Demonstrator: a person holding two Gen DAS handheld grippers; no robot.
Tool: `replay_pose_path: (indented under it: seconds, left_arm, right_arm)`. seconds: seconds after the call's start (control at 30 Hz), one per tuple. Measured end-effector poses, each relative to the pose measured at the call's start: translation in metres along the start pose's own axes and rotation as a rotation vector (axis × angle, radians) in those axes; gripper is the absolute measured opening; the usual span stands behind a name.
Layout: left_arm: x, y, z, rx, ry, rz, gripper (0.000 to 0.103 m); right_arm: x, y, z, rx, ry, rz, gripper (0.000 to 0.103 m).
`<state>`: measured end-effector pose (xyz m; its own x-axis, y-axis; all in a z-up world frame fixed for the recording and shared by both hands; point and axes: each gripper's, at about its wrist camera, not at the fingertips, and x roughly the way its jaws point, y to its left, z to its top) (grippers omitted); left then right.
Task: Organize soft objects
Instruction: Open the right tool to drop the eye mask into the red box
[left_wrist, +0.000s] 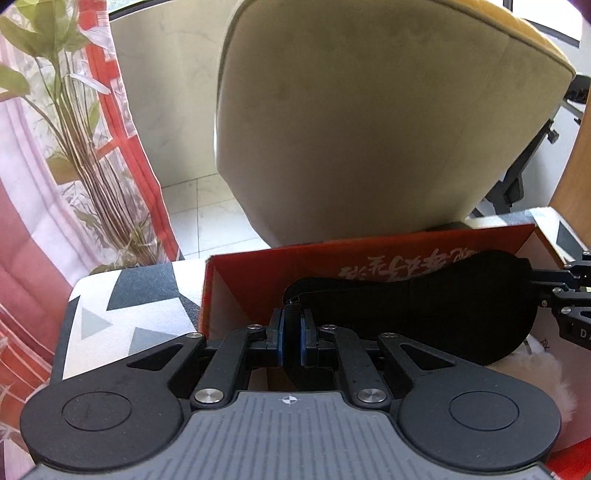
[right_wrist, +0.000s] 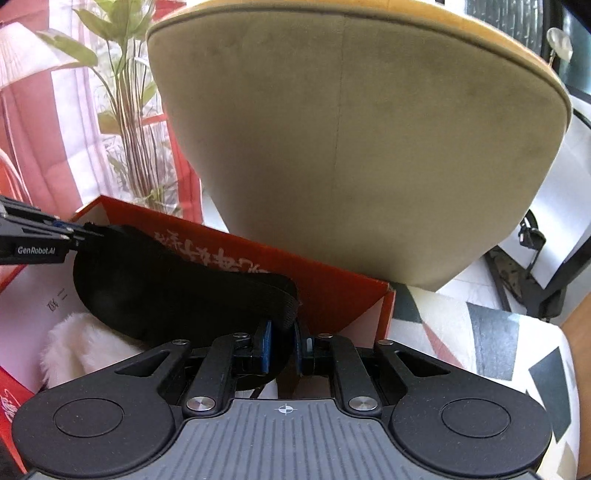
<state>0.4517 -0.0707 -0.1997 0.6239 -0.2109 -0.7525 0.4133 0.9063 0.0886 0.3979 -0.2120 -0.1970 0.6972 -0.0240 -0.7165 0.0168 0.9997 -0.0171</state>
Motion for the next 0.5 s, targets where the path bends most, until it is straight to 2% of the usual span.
replay_pose_path:
  seconds: [0.07,0.17,0.23,0.27,0.3,0.43,0.5]
  left_arm:
    - [0.004,-0.002,0.000,0.018,0.016,0.001,0.013]
    - [0.002,-0.001,0.000,0.020,0.004,0.001,0.014]
    - [-0.001,0.001,0.000,0.012,0.000,0.005,0.025]
    - [-0.003,0.002,0.000,0.008,-0.002,0.008,0.039]
    - [-0.006,0.003,-0.001,0.004,-0.008,0.010,0.048]
    - [-0.023,0.006,-0.003,-0.002,-0.038,-0.002,0.052]
    - [-0.034,0.008,-0.005,-0.001,-0.053,-0.001,0.060]
  right_arm:
    - [0.005,-0.001,-0.001,0.006,0.026,-0.010,0.012]
    - [0.004,-0.002,0.000,0.003,0.030,-0.030,0.018]
    - [0.002,-0.002,-0.001,0.000,0.026,-0.063,0.019]
    - [0.000,-0.004,-0.002,0.008,0.020,-0.065,0.020]
    - [-0.003,-0.006,-0.002,0.020,0.014,-0.066,0.023]
    - [-0.019,-0.011,-0.009,0.069,-0.024,-0.047,0.025]
    - [-0.030,-0.015,-0.012,0.102,-0.046,-0.028,0.027]
